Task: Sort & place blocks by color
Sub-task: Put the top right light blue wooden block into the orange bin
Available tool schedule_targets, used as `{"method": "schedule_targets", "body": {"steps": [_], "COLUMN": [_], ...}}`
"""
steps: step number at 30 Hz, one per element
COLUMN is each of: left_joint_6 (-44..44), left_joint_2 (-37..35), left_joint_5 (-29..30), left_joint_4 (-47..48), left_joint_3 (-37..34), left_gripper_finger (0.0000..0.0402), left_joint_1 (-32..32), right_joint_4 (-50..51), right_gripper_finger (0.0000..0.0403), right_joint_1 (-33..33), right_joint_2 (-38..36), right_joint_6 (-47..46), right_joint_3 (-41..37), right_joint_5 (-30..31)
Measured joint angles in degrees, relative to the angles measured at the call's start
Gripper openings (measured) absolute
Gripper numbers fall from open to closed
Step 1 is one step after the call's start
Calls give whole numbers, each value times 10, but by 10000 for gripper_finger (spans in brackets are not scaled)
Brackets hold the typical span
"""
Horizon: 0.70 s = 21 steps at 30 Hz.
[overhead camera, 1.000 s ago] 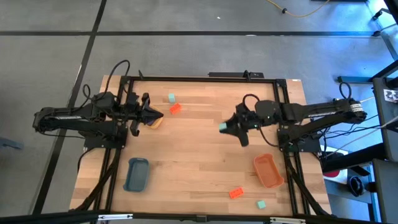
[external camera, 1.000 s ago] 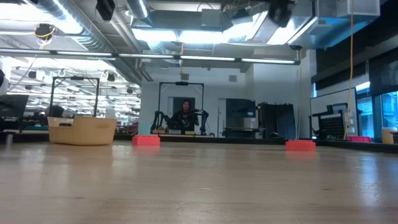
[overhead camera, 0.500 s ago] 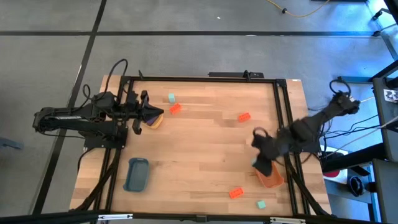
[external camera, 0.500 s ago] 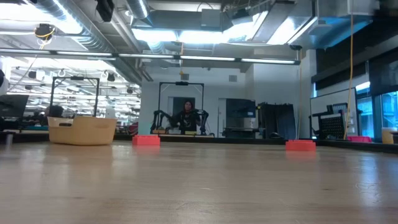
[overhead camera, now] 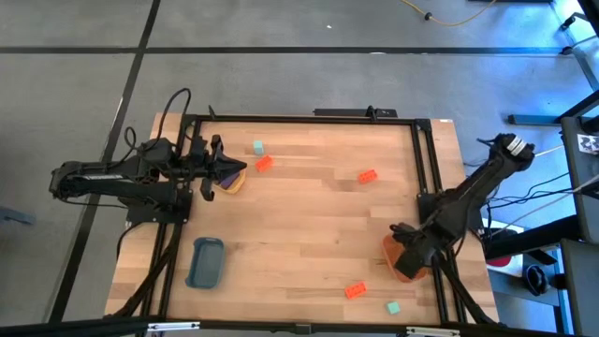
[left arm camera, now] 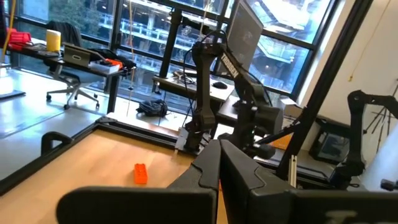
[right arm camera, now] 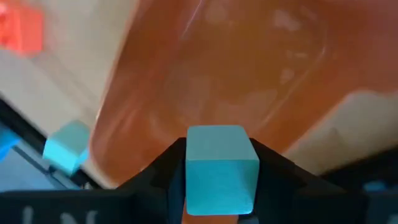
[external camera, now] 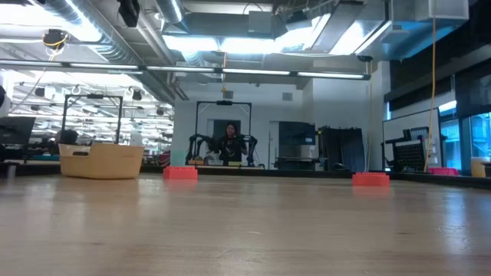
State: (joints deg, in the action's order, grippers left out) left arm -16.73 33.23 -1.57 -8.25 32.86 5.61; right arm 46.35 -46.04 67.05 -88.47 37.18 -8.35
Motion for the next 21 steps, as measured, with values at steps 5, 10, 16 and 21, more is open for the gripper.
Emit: {"method": "schedule_targets", "body": {"steps": [5,10,16,21], "left_joint_6": [4,4,3,3], "left_joint_2": [0,0,0,0], "left_joint_5": [6,6,6,6], "left_joint_4": [0,0,0,0], "left_joint_3": [0,0,0,0], "left_gripper_finger": [0,0,0,0], "left_joint_1": [0,0,0,0], "right_joint_4": [-51,-71,-65,-55], "right_gripper_finger": [134,134,134,137], "right_joint_1": [27,32,32,32], "right_joint_2": [0,0,0,0], "right_joint_6": [-28,-70,-105,-127], "right_joint_3": [-45,-59,-59,-59], "right_joint_5": [6,19,43,48]}}
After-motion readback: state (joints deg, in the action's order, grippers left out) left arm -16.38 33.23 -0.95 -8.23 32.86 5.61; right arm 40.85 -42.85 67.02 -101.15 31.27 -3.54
